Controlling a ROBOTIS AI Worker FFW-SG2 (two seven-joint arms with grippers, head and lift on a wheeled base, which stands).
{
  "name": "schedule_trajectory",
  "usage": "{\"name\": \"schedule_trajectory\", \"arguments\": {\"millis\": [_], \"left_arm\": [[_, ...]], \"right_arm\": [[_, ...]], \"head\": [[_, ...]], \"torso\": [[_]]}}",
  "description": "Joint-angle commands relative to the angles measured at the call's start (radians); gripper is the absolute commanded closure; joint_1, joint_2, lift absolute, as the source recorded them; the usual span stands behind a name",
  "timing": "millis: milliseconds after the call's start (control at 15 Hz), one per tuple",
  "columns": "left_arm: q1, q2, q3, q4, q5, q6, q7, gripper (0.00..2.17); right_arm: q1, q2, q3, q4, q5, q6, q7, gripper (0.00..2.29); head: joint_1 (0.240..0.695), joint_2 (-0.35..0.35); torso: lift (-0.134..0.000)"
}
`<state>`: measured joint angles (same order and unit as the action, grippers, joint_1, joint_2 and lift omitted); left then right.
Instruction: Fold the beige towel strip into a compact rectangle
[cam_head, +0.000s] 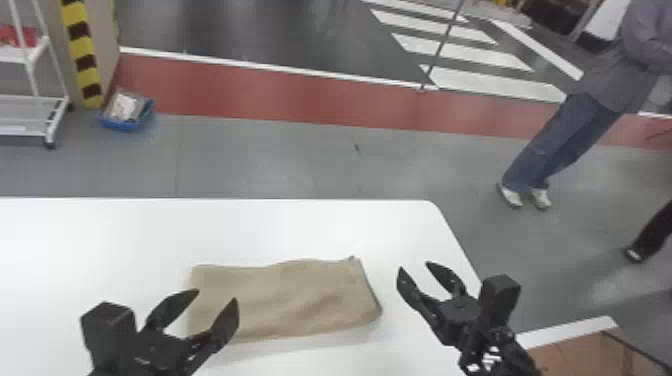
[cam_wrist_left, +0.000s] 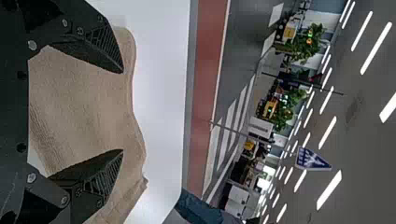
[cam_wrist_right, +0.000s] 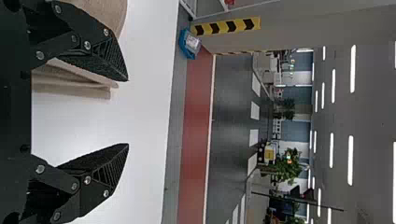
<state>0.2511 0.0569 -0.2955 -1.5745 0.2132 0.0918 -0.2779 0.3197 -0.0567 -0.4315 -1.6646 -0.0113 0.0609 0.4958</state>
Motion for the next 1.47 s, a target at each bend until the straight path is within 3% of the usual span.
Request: {"name": "schedule_trajectory", "arguments": {"millis": [0,133,200,333,467,733,1133,1400], "left_arm": [[-0.039,-0.002,-0.068,0.054,-0.002,-0.019,0.019,0.88],[-0.075,-0.009,-0.109,0.093,-0.002,0.006,0.029,1.58],[-0.104,-0.009,-0.142,0.117,-0.005,0.021,0.054,1.74],[-0.131,-0.011,-0.168,0.157,-0.009,0.039,0.092,1.74],[-0.141,-0.012,-0.172,0.168,-0.058,0.092,0.174,1.74],[-0.142,-0.006,-0.160,0.171,-0.120,0.153,0.252,1.74],[-0.159,-0.008,-0.145,0.220,-0.163,0.147,0.293,1.74],[-0.159,0.000,-0.136,0.223,-0.172,0.150,0.309,1.74]], "right_arm": [[0.016,0.000,-0.041,0.014,0.001,-0.037,0.004,0.45],[0.030,0.000,-0.046,0.014,0.005,-0.059,0.013,0.45],[0.032,0.000,-0.046,0.013,0.005,-0.065,0.013,0.45],[0.032,0.000,-0.039,0.013,0.005,-0.074,0.023,0.45],[0.032,0.000,-0.033,0.013,0.001,-0.095,0.026,0.36],[0.018,0.000,-0.020,0.028,0.002,-0.114,0.026,0.36],[0.013,0.000,-0.006,0.028,0.005,-0.126,0.024,0.17],[0.012,0.000,-0.006,0.026,0.005,-0.126,0.024,0.17]], "head": [[0.695,-0.350],[0.695,-0.350],[0.695,-0.350],[0.695,-0.350],[0.695,-0.350],[0.695,-0.350],[0.695,-0.350],[0.695,-0.350]], "torso": [[0.000],[0.000],[0.000],[0.000],[0.000],[0.000],[0.000],[0.000]]}}
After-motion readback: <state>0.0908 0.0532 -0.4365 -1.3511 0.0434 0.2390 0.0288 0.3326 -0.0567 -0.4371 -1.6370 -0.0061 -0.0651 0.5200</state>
